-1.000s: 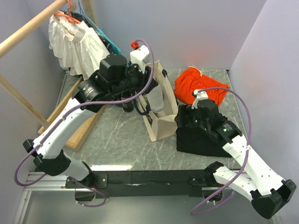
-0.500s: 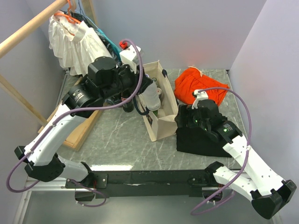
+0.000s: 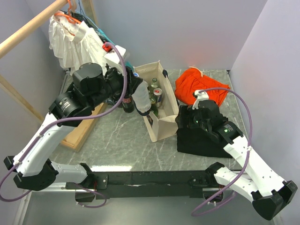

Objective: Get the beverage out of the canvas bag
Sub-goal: Take out the drink from the canvas bag, then place the drink at the center of the board.

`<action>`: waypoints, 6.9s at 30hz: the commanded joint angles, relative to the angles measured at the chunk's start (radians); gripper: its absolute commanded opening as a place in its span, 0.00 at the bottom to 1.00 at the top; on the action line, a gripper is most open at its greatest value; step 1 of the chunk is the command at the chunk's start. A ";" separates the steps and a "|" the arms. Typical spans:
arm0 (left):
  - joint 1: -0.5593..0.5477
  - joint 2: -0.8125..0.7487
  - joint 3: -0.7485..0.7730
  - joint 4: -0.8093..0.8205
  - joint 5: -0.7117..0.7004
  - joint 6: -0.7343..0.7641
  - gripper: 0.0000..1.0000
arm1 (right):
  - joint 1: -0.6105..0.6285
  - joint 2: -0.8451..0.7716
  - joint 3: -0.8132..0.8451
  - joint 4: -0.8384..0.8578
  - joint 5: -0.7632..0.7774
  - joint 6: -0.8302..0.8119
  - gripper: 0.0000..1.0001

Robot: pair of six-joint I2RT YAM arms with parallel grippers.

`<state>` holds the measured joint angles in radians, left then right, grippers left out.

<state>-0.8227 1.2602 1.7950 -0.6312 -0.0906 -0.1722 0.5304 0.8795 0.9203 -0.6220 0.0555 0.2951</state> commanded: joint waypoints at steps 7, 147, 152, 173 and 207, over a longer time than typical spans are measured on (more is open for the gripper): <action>0.000 -0.061 -0.065 0.186 -0.254 0.005 0.01 | 0.008 0.003 0.032 -0.033 -0.022 -0.004 1.00; 0.191 0.105 -0.568 0.640 -0.143 -0.151 0.96 | 0.010 0.023 0.019 -0.048 -0.017 -0.040 1.00; 0.191 0.074 -0.528 0.601 -0.098 -0.151 0.96 | 0.016 -0.034 0.041 -0.053 0.004 -0.048 1.00; 0.191 0.251 -0.158 0.329 0.150 -0.156 0.96 | 0.016 0.035 0.189 0.027 -0.078 -0.174 1.00; 0.111 0.358 -0.098 0.205 0.130 -0.121 0.97 | 0.190 0.099 0.143 -0.030 -0.072 -0.116 1.00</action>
<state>-0.7067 1.6341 1.7149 -0.4381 0.0330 -0.2932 0.6975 1.0138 1.0767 -0.6163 -0.0174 0.1516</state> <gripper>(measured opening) 0.966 0.998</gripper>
